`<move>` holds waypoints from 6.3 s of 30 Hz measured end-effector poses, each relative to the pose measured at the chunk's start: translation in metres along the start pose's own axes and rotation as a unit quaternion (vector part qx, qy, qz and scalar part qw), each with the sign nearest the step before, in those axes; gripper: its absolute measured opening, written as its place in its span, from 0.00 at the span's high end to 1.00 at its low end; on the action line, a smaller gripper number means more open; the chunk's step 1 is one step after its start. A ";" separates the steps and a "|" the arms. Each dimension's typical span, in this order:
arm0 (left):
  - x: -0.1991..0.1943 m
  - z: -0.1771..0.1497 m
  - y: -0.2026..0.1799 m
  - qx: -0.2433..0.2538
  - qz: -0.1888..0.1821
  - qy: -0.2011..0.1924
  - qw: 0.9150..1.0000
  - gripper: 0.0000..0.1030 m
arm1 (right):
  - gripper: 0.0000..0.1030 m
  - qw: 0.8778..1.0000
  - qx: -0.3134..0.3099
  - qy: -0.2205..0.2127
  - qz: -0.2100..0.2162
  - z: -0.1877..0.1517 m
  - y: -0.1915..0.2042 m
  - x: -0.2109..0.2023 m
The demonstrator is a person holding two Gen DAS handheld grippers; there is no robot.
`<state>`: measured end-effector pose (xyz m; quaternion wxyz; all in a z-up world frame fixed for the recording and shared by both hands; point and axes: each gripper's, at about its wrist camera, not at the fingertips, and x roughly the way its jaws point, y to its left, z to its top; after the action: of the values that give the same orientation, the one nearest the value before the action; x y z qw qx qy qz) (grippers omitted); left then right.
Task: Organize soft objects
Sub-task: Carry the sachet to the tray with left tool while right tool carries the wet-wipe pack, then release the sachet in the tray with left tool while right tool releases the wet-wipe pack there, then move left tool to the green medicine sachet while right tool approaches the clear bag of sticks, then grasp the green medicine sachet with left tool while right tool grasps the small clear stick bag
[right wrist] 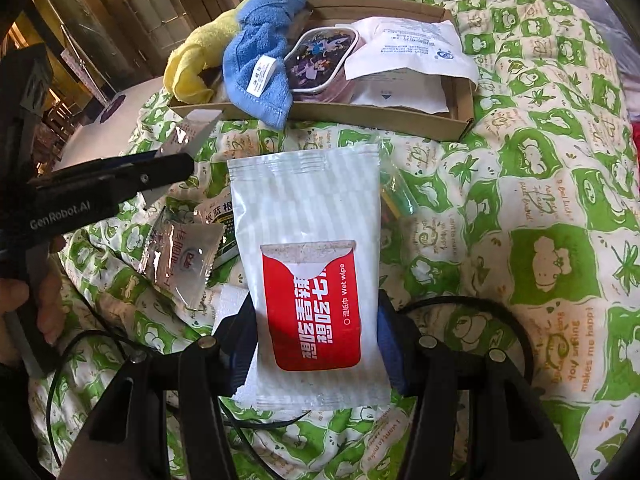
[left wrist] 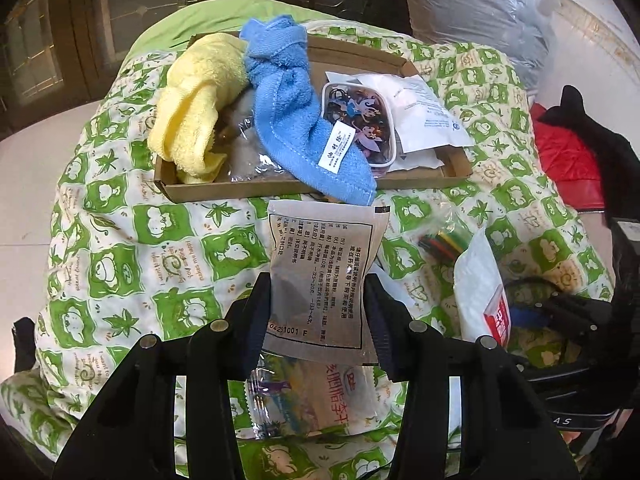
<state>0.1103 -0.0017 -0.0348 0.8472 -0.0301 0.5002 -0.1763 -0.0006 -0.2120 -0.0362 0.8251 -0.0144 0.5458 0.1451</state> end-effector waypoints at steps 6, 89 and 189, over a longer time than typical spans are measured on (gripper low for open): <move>-0.003 -0.001 0.000 0.005 0.004 -0.003 1.000 0.56 | 0.47 1.000 -0.002 0.008 -0.004 0.002 0.009 0.010; 0.092 0.186 -0.030 0.023 0.048 0.010 0.999 0.56 | 0.47 0.992 0.117 -0.037 -0.006 0.205 -0.100 0.030; 0.110 0.017 -0.061 0.208 0.020 0.173 0.962 0.31 | 0.72 1.000 0.015 0.008 -0.013 0.054 -0.033 0.052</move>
<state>0.1564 -0.0968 -0.1043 0.7387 0.1877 0.5919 -0.2623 0.0753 -0.2221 -0.0653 0.8226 -0.0103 0.5545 0.1255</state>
